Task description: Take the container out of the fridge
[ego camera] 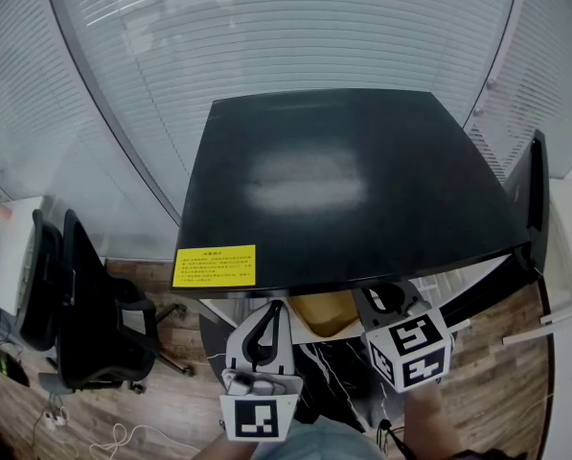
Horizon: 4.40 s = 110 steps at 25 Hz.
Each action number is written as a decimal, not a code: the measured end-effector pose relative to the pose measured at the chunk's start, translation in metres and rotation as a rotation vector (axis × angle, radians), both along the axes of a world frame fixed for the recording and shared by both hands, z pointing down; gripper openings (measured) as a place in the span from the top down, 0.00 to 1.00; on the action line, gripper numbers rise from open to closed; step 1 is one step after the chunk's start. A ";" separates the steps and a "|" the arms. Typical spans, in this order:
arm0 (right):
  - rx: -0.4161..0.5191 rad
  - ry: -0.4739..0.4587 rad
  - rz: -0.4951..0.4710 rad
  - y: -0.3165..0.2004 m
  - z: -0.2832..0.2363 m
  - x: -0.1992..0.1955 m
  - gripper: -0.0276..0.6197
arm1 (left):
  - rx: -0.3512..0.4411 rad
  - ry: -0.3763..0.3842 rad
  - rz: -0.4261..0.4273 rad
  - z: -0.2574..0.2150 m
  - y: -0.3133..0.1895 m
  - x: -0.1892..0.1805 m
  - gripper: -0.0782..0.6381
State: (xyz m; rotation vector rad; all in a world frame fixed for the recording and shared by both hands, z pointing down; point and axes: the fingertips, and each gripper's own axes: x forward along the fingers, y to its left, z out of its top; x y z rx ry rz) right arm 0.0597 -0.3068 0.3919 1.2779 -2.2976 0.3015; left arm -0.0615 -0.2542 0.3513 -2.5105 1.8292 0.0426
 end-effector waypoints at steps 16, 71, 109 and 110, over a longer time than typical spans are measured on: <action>0.092 -0.011 -0.011 0.008 -0.004 -0.002 0.91 | 0.006 -0.007 -0.006 -0.003 0.002 -0.001 0.87; 0.376 -0.164 -0.083 0.162 -0.096 0.014 0.91 | 0.117 -0.055 -0.062 -0.055 0.137 0.028 0.87; 0.528 -0.153 0.079 0.268 -0.126 -0.024 0.91 | 0.231 -0.002 0.076 -0.095 0.206 -0.012 0.87; 0.522 -0.153 0.075 0.269 -0.126 -0.024 0.91 | 0.233 -0.002 0.076 -0.096 0.205 -0.012 0.87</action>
